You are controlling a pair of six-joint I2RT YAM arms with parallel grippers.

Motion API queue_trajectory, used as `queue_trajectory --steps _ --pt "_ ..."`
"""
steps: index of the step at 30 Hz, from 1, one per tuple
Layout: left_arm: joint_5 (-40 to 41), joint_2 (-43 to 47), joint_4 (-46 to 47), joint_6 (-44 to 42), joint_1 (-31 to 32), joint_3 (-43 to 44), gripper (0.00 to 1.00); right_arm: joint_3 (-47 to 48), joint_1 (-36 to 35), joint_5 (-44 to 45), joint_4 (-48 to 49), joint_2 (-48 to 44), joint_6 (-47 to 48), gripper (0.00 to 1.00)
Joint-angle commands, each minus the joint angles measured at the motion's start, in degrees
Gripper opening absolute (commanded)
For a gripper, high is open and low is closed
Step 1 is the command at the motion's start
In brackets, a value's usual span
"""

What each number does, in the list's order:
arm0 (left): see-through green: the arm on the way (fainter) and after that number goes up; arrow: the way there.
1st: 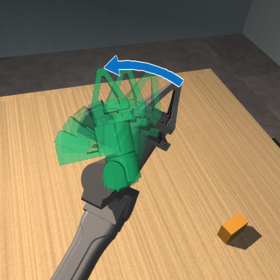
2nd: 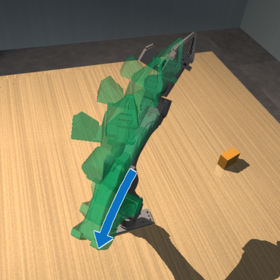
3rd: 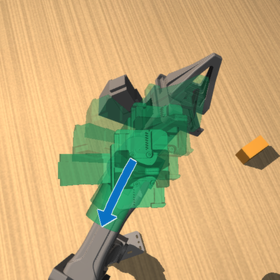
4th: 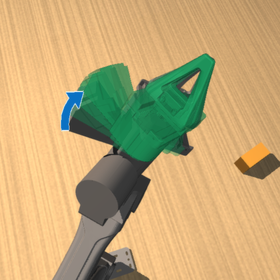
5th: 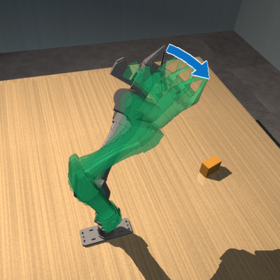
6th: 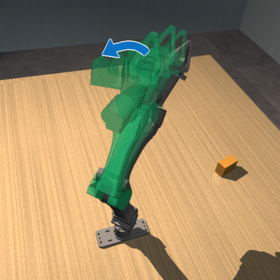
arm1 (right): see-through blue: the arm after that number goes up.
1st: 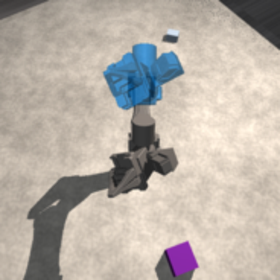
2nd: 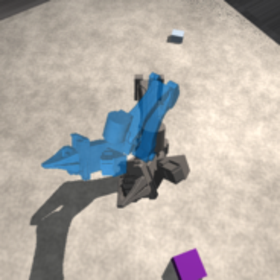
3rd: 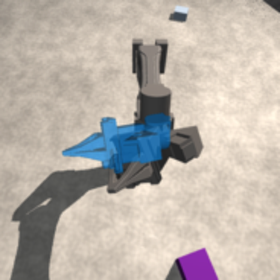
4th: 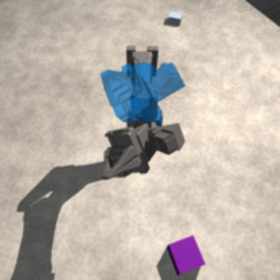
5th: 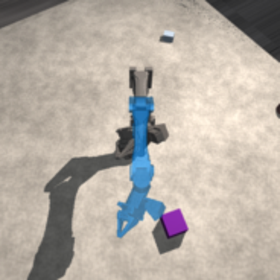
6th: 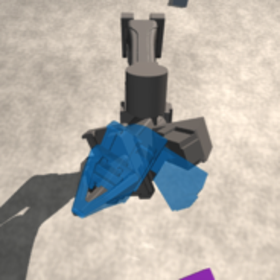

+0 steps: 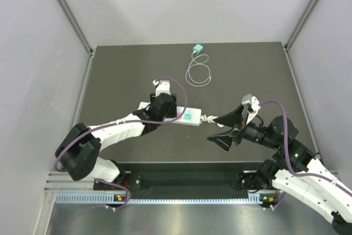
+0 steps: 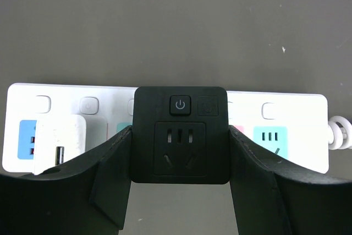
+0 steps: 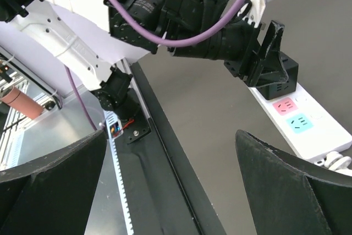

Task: Insert the plug

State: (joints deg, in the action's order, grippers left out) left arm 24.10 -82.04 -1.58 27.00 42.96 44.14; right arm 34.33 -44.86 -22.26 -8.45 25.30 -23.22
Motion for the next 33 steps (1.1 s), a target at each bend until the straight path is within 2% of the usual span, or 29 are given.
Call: queue_trajectory --steps 1,7,12,19,21,23,24,26,27,28,33 --pt "-2.48 -4.80 -10.63 7.18 3.35 -5.73 0.00 2.85 0.39 1.08 -0.08 0.72 0.11 1.00" --pt "0.68 -5.76 -10.63 10.52 8.45 -6.61 0.00 2.15 0.48 1.52 -0.25 0.54 -0.07 1.00" --pt "3.14 -11.28 -13.09 12.63 13.46 -3.28 0.00 2.23 0.39 1.96 -0.43 0.63 -0.33 1.00" --pt "3.68 -16.39 -14.76 13.87 14.70 -0.73 0.00 2.76 0.39 2.57 -1.92 -0.33 -0.42 1.00" --pt "3.68 -16.92 -16.60 13.25 14.61 1.38 0.12 2.76 0.39 2.75 -2.36 -0.78 -0.42 1.00" --pt "3.85 -16.66 -17.75 12.38 14.61 3.40 0.34 2.85 0.39 2.93 -2.62 -1.30 -0.51 1.00" --pt "3.94 -16.40 -18.80 12.02 14.70 4.02 0.40 2.85 0.39 3.01 -2.80 -1.39 -0.51 1.00" --pt "4.11 -15.96 -20.03 11.06 14.61 5.86 0.61 3.11 0.39 3.19 -3.07 -1.66 -0.51 1.00" --pt "4.12 -15.35 -21.08 10.79 14.70 6.57 0.93 3.38 0.39 3.28 -3.24 -1.74 -0.51 1.00" --pt "4.03 -15.17 -21.44 10.01 14.61 7.09 0.98 3.47 0.39 3.36 -3.68 -1.74 -0.33 1.00" --pt "4.56 -12.01 -24.25 10.44 14.61 10.87 0.98 3.91 0.39 4.77 -5.17 -2.10 -0.59 1.00"
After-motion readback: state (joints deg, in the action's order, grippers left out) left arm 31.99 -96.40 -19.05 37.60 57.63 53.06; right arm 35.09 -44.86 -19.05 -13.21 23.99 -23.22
